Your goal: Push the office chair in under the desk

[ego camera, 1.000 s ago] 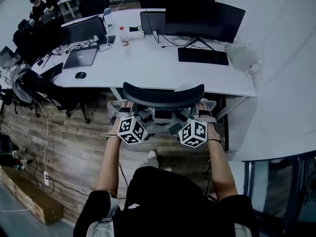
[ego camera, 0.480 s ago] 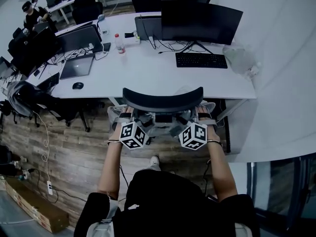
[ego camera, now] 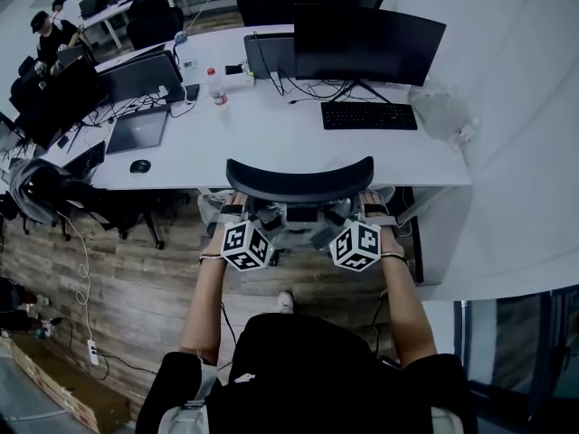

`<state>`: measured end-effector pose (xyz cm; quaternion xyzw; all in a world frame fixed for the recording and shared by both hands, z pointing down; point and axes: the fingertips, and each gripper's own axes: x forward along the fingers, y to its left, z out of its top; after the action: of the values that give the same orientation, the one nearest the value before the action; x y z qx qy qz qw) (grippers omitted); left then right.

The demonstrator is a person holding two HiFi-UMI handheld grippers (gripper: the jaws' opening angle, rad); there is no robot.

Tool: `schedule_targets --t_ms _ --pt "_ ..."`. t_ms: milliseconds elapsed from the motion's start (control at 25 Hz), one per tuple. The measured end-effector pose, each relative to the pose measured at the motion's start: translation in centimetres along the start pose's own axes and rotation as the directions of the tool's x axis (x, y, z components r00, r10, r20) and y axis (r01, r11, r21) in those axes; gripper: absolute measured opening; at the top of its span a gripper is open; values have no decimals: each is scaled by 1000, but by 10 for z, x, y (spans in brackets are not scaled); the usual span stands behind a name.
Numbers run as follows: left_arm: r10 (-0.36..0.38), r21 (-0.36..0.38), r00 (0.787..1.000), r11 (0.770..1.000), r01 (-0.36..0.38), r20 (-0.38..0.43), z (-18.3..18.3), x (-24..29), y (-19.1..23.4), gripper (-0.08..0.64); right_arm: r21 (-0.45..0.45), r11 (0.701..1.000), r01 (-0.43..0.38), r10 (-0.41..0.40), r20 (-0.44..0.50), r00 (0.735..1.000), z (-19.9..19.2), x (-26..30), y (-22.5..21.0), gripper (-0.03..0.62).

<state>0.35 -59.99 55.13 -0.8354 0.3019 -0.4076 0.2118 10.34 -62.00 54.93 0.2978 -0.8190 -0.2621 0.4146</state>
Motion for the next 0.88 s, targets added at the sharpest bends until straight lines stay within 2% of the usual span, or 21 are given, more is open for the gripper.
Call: schedule_targets --t_ms 880 --pt "-10 13 1000 1000 10 8 -19 35 45 411 13 999 37 -37 0 999 0 48 -32 327"
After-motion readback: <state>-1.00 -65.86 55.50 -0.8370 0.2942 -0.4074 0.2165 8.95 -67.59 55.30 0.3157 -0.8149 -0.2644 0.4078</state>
